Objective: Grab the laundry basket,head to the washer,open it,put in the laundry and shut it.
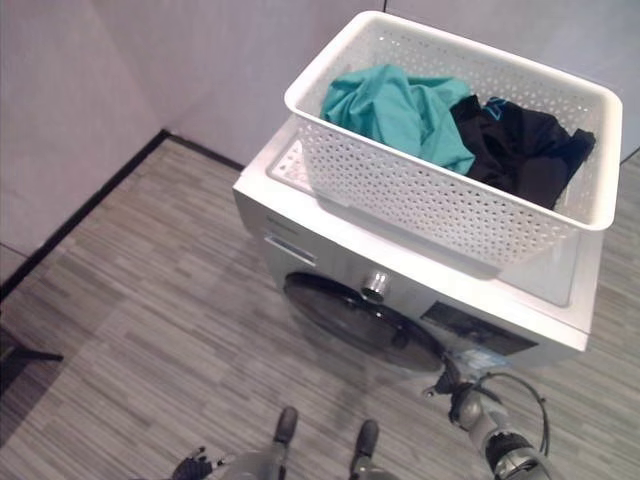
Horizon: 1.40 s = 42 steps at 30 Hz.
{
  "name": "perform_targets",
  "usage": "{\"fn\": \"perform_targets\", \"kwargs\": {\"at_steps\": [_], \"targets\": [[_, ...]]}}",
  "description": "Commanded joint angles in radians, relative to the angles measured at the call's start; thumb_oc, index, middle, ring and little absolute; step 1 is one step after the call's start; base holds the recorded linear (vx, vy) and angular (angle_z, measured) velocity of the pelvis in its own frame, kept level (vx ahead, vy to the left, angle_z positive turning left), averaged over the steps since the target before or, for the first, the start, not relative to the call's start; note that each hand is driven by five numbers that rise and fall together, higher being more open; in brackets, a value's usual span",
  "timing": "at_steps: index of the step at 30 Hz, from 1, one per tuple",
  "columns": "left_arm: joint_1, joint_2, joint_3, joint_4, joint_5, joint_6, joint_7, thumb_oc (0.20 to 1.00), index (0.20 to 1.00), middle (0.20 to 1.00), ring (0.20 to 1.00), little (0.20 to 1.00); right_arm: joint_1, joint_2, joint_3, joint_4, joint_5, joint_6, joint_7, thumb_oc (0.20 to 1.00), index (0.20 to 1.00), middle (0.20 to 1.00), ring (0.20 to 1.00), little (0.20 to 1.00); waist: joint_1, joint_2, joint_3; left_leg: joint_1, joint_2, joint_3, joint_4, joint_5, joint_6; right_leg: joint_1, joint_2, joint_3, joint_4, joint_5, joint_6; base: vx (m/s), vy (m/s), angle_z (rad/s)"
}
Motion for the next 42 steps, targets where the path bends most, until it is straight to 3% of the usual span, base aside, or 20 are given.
{"fn": "perform_targets", "kwargs": {"at_steps": [1,8,9,10,12,13,14,42], "targets": [[-0.046,0.001,-0.047,0.033,-0.007,-0.017,0.022,1.0,1.0,1.0,1.0,1.0,-0.085,0.04,0.041,-0.036,0.034,-0.037,-0.025,1.0,1.0,1.0,1.0,1.0,0.047,-0.022,0.019,-0.065,-0.022,0.021,-0.016,0.051,-0.017,0.011,-0.057,0.003,0.001,0.019,0.058,0.01,-0.001,0.12],[-0.059,-0.005,-0.065,0.021,-0.009,-0.018,0.03,1.0,1.0,1.0,1.0,1.0,-0.1,0.03,0.027,-0.067,0.037,-0.036,-0.054,1.0,1.0,1.0,1.0,1.0,0.047,-0.009,0.028,-0.076,-0.02,0.03,-0.016,0.055,-0.025,0.005,-0.062,-0.013,0.001,0.018,0.06,0.01,-0.008,0.09],[-0.059,-0.006,-0.067,0.022,-0.008,-0.018,0.03,1.0,1.0,1.0,1.0,1.0,-0.098,0.032,0.024,-0.067,0.037,-0.038,-0.058,0.896,0.896,0.896,0.896,0.896,0.047,-0.008,0.028,-0.076,-0.02,0.03,-0.016,0.054,-0.025,0.006,-0.062,-0.013,0.001,0.018,0.06,0.01,-0.006,0.03],[-0.059,-0.006,-0.067,0.022,-0.008,-0.018,0.03,1.0,1.0,1.0,1.0,1.0,-0.098,0.032,0.024,-0.067,0.037,-0.038,-0.058,0.843,0.843,0.843,0.843,0.843,0.047,-0.008,0.028,-0.075,-0.02,0.03,-0.016,0.054,-0.025,0.006,-0.062,-0.013,0.001,0.018,0.06,0.0,0.0,0.0],[-0.056,-0.007,-0.068,0.023,-0.004,-0.017,0.032,1.0,1.0,1.0,1.0,1.0,-0.094,0.033,0.018,-0.085,0.042,-0.04,-0.067,0.539,0.539,0.539,0.539,0.539,0.045,-0.006,0.027,-0.075,-0.018,0.032,-0.016,0.053,-0.027,0.007,-0.062,-0.015,0.001,0.016,0.06,0.0,0.0,0.0],[-0.056,-0.009,-0.07,0.028,0.002,-0.017,0.037,1.0,1.0,1.0,1.0,1.0,-0.089,0.039,0.009,-0.088,0.056,-0.045,-0.077,0.285,0.285,0.285,0.285,0.285,0.045,-0.005,0.025,-0.075,-0.016,0.035,-0.016,0.054,-0.028,0.008,-0.062,-0.018,0.001,0.014,0.06,0.0,0.0,0.0],[-0.059,-0.01,-0.071,0.028,0.002,-0.018,0.04,1.0,1.0,1.0,1.0,1.0,-0.089,0.043,0.004,-0.088,0.061,-0.046,-0.085,0.2,0.2,0.2,0.2,0.2,0.045,-0.004,0.025,-0.076,-0.015,0.037,-0.016,0.056,-0.03,0.007,-0.062,-0.019,0.001,0.014,0.06,0.0,0.0,0.0],[-0.08,-0.019,-0.109,0.024,0.006,-0.009,0.061,1.0,1.0,1.0,1.0,1.0,-0.091,0.123,0.047,-0.093,0.13,-0.056,-0.052,0.2,0.2,0.2,0.2,0.2,0.038,0.008,0.043,-0.078,-0.003,0.029,-0.016,0.06,-0.037,0.019,-0.047,-0.046,0.001,-0.004,0.042,0.0,-0.011,0.04]]}}
